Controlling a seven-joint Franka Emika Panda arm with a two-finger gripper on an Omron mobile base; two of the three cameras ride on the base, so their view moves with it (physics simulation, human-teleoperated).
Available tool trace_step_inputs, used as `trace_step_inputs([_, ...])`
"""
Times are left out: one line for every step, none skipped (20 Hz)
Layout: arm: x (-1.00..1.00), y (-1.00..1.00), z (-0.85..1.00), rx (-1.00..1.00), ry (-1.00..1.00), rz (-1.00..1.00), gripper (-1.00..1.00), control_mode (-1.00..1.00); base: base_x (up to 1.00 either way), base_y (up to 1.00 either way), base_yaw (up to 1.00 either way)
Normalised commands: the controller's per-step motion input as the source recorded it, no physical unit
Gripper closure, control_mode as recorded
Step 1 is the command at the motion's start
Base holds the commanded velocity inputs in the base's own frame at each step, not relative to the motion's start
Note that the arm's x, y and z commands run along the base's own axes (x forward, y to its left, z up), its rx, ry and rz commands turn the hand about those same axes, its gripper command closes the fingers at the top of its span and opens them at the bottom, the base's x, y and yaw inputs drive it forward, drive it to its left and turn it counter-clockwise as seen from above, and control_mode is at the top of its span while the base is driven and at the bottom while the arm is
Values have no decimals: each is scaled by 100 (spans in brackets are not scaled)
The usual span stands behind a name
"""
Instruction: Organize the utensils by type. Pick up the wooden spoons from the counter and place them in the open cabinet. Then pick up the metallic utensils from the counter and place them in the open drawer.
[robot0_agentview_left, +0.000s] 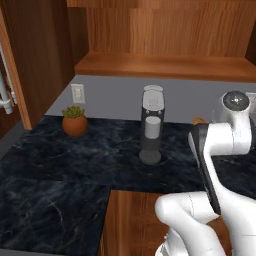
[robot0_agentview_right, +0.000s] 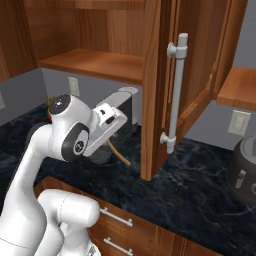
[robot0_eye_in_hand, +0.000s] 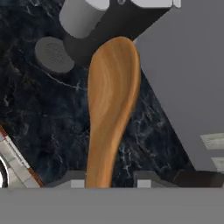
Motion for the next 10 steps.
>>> trace_step_inputs([0, 23, 83, -14, -5, 53, 100, -100, 0, 0, 0])
trace_step_inputs([0, 25, 82, -15, -1, 54, 100, -100, 0, 0, 0])
trace_step_inputs([0, 29, 79, -19, 0, 53, 100, -100, 0, 0, 0])
trace_step_inputs([0, 27, 79, -21, 0, 50, 100, -100, 0, 0, 0])
trace_step_inputs([-3, 38, 72, -25, 0, 42, 100, -100, 0, 0, 0])
trace_step_inputs([-10, 42, 70, -27, 0, 38, 100, -100, 0, 0, 0])
trace_step_inputs([-9, 42, 74, -26, 0, 36, 100, -100, 0, 0, 0])
trace_step_inputs([-3, 43, 74, -25, 0, 31, 100, -100, 0, 0, 0])
trace_step_inputs([0, 45, 79, -25, 0, 21, 100, -100, 0, 0, 0])
trace_step_inputs([0, 46, 76, -28, 0, 12, 100, -100, 0, 0, 0])
